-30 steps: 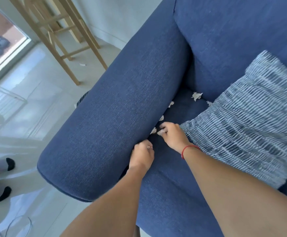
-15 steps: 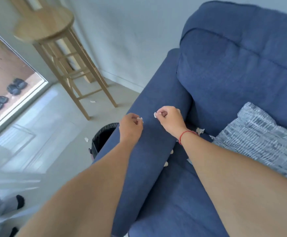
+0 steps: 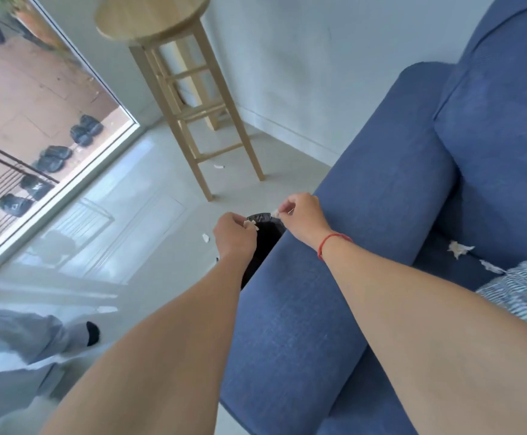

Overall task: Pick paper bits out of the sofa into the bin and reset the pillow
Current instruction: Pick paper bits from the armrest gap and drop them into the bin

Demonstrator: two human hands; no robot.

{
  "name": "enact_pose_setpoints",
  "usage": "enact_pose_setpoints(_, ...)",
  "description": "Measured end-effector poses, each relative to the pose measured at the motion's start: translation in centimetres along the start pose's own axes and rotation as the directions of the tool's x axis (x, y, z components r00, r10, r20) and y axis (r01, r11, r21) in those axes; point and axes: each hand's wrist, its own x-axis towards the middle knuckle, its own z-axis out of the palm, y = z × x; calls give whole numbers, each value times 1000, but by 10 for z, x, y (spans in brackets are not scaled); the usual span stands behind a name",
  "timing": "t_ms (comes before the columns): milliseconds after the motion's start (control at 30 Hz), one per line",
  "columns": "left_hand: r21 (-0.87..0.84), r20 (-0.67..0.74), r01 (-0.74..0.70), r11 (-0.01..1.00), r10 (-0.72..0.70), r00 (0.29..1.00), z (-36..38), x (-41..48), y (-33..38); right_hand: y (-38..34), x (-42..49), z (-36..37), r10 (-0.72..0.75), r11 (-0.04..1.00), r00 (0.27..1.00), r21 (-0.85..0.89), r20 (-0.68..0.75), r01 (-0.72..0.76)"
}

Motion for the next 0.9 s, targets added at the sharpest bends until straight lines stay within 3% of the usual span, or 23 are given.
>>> enact_pose_setpoints(100, 60, 86, 49, 997, -54, 995, -4, 3, -6, -5, -1, 6, 38, 994, 988, -110, 150, -22)
enact_pose_setpoints(167, 91, 129, 64, 994, -75, 989, -6, 2, -9, -6, -3, 1, 42, 992, 984, -122, 170, -21)
enact_pose_setpoints(267, 102, 138, 44, 994, -58, 989, -6, -8, -1, -3, -7, -18, 40, 998, 993, -55, 115, -34)
enact_pose_setpoints(467, 124, 249, -135, 983, 101, 963, 25, -54, 49, 25, -29, -80, 48, 999, 997, -15, -65, -50)
enact_pose_setpoints(700, 144, 394, -367, 919, 287, 873, 105, -145, 108, 108, -80, -164, 214, 974, 964, -45, -161, -224)
enact_pose_setpoints(800, 134, 503, -405, 904, 291, 814, 137, -180, 115, 146, -100, -187, 270, 958, 947, -49, -172, -282)
enact_pose_setpoints(900, 177, 565, -356, 918, 201, 800, 166, -201, 104, 175, -115, -200, 306, 945, 942, -75, -139, -318)
